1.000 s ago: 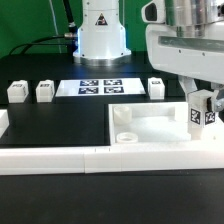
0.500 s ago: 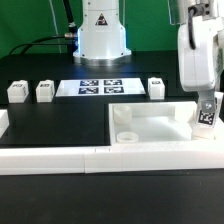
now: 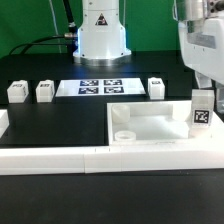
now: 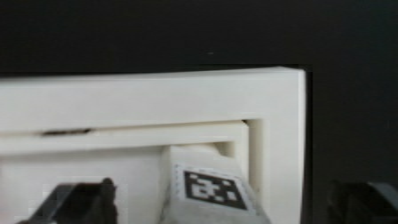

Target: Assemble square table

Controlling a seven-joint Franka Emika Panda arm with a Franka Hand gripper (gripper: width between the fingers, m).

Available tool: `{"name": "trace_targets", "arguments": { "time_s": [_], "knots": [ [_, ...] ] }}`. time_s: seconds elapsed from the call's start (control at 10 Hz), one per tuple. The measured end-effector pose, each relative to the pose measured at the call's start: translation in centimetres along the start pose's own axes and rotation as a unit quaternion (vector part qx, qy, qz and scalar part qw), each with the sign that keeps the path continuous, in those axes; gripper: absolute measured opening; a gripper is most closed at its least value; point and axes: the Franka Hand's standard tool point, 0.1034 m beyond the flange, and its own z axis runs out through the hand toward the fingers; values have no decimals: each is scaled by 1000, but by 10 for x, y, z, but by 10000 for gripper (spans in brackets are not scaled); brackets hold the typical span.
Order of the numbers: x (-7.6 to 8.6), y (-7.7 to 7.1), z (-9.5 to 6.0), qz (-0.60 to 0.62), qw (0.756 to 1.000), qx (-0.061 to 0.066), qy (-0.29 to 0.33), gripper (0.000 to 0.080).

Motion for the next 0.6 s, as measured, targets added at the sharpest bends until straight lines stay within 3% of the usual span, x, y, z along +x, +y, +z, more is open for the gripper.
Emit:
{"name": "trace_targets", "arguments": {
  "time_s": [0.1,0.4,0.6],
  "knots": [
    [1,-2,0,-29,1000,5,1,634],
    [4,-2,0,-143,990,4,2,648],
    [23,2,-5,-328,945,-11,5,648]
  ]
}}
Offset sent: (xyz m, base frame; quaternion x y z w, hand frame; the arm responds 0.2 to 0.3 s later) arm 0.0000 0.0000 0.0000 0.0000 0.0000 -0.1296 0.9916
